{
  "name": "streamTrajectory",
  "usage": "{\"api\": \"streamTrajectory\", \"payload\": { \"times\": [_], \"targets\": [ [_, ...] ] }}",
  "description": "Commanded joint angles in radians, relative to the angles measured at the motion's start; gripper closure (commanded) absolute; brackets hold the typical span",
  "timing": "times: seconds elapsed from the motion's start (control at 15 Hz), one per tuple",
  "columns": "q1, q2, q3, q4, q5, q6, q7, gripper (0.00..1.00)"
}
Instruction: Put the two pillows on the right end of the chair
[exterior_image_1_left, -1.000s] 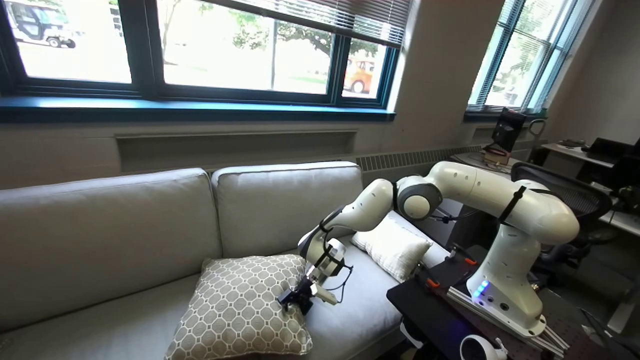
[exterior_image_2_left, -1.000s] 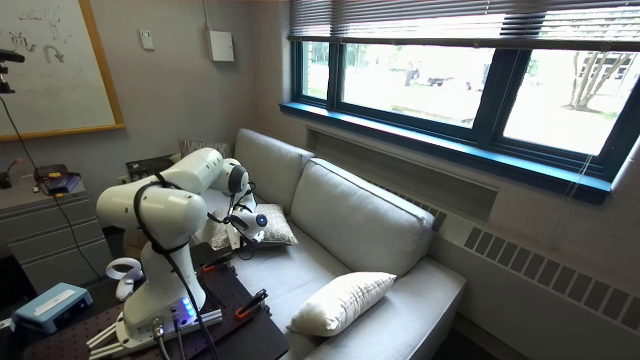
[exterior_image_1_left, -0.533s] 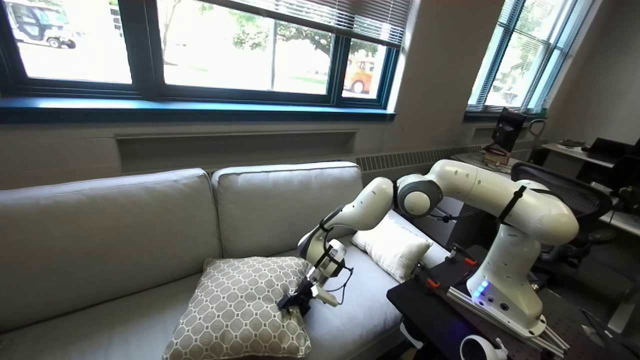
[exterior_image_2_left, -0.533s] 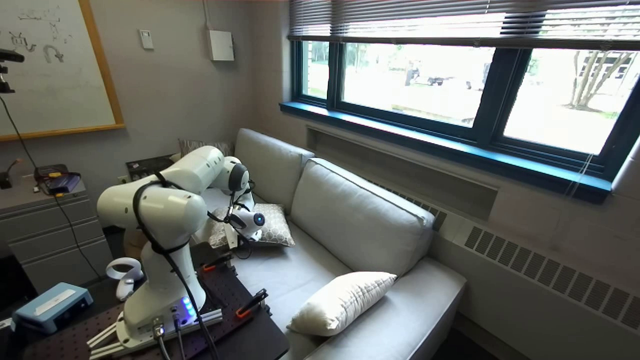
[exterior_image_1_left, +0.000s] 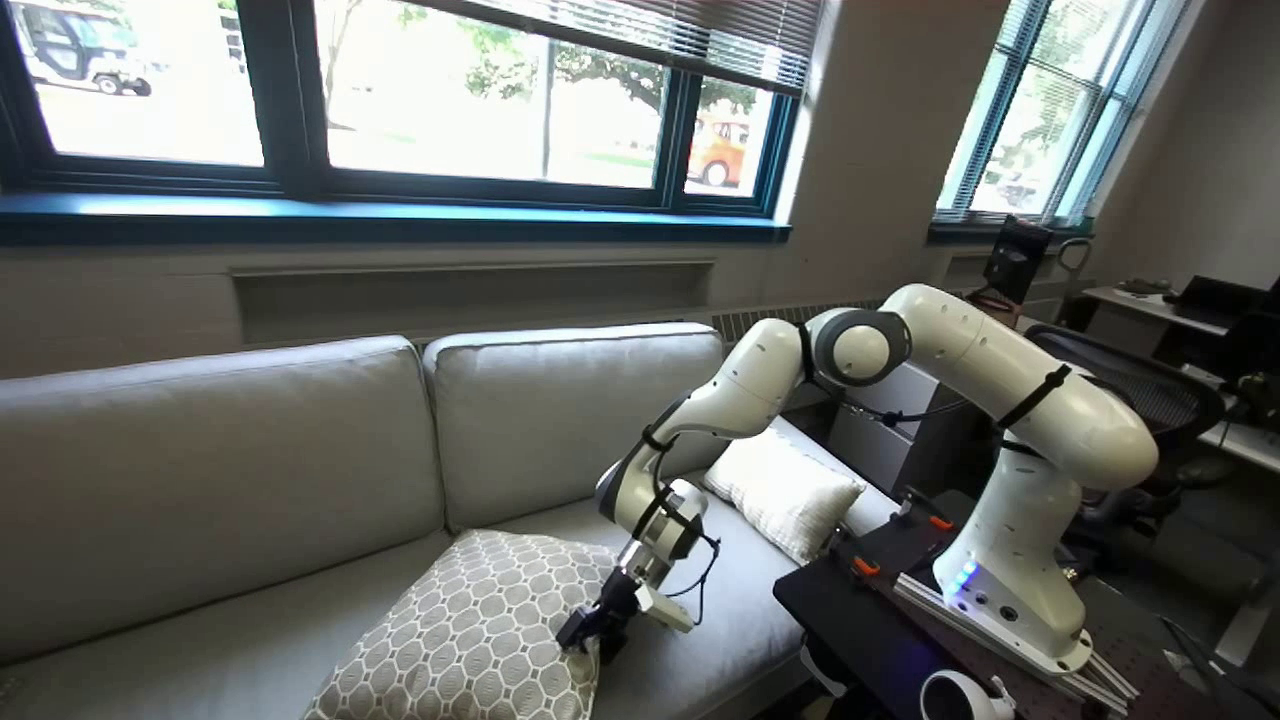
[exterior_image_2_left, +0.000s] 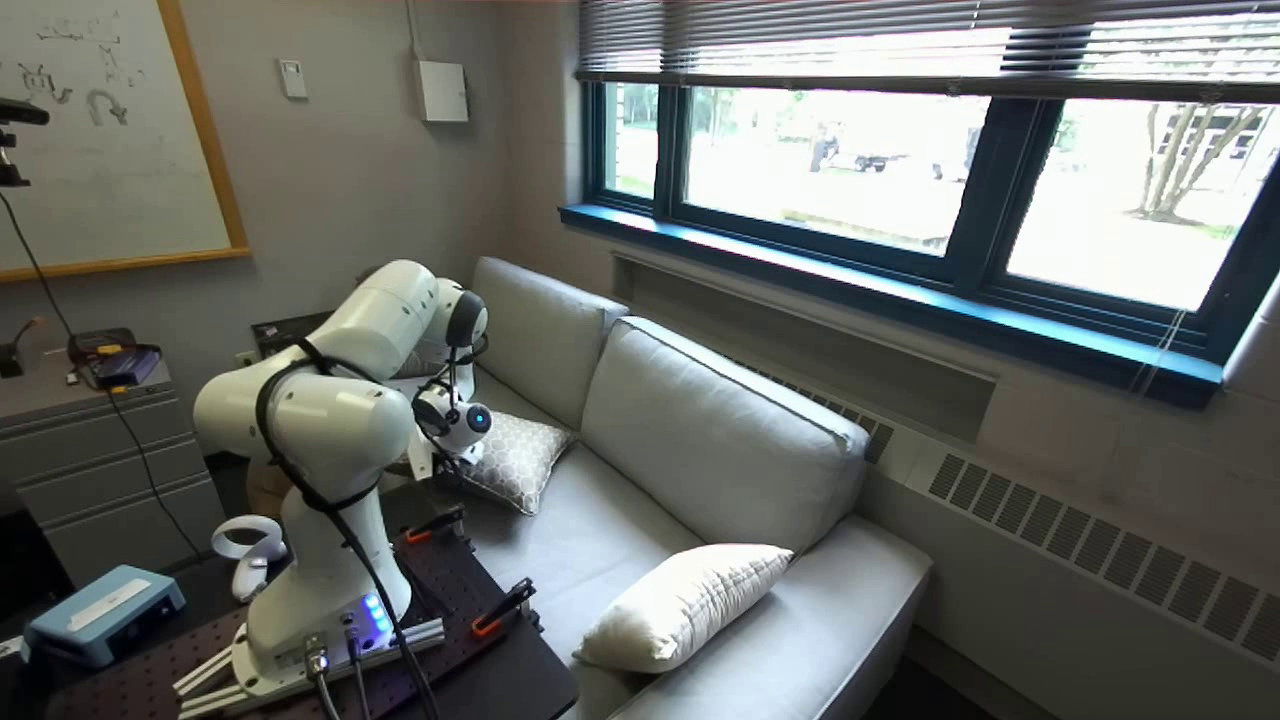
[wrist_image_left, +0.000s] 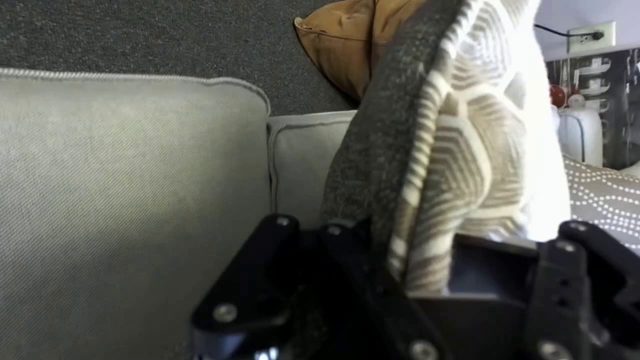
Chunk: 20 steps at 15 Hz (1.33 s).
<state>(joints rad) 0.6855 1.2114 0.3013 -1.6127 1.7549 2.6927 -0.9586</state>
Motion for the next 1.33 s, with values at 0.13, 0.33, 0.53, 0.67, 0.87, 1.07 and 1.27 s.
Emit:
{"api": "streamTrajectory", "payload": {
  "times": [0.13, 0.33, 0.53, 0.67, 0.87, 1.07, 1.27],
  "targets": [
    [0.003, -0.237, 0.099, -0.25, 0.373, 0.123, -0.359, 1.0],
    [0.042, -0.375, 0.085, -0.365, 0.623, 0.124, -0.555, 1.0],
    [0.033, -0.527, 0.116, -0.517, 0.71, 0.113, -0.632, 1.0],
    [-0.005, -0.625, 0.174, -0.627, 0.685, 0.113, -0.603, 1.0],
    [0.041, -0.757, 0.145, -0.773, 0.578, 0.054, -0.405, 0.68],
    [0.053, -0.814, 0.111, -0.852, 0.478, 0.0, -0.278, 0.45],
    [0.065, -0.817, 0.066, -0.844, 0.376, -0.001, -0.201, 0.24]
  ]
}}
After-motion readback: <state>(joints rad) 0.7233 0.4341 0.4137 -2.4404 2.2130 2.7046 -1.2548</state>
